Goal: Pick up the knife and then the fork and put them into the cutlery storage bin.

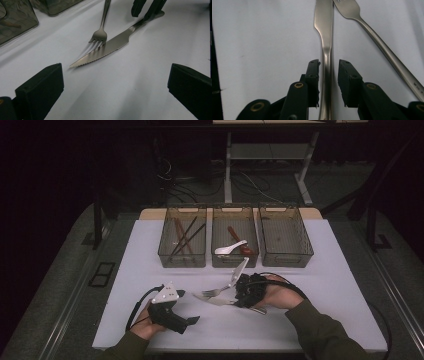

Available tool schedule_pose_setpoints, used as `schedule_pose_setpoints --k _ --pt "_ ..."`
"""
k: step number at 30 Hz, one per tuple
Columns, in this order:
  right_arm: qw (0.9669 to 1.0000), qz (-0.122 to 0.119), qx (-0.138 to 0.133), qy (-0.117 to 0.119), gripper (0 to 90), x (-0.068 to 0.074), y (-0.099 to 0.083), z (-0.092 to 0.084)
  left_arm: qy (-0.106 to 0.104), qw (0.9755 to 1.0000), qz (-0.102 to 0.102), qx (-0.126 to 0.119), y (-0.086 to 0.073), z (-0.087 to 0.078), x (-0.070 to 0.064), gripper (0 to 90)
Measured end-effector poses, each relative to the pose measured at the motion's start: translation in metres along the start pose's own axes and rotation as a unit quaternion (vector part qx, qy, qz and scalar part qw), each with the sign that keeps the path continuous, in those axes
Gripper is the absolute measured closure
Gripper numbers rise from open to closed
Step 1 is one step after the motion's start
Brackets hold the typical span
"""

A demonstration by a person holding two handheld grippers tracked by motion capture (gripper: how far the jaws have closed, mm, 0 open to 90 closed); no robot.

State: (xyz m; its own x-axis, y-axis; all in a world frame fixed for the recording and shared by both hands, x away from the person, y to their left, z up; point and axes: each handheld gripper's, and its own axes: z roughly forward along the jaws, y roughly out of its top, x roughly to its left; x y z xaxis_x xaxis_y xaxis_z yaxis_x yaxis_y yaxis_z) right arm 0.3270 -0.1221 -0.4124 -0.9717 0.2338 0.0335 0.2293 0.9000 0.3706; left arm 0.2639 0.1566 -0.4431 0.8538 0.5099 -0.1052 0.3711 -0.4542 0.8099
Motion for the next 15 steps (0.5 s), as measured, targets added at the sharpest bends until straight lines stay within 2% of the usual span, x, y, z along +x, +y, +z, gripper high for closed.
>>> schedule_pose_setpoints --k 8,15 --pt "0.9988 -0.013 0.047 -0.005 72.7 0.001 0.012 0.011 -0.001 1.0000 0.000 0.001 0.000 0.000 0.000 0.0" --pt "0.9957 -0.031 0.086 -0.009 74.4 0.003 0.023 0.016 -0.001 1.0000 -0.001 0.001 0.000 0.001 0.000 0.0"
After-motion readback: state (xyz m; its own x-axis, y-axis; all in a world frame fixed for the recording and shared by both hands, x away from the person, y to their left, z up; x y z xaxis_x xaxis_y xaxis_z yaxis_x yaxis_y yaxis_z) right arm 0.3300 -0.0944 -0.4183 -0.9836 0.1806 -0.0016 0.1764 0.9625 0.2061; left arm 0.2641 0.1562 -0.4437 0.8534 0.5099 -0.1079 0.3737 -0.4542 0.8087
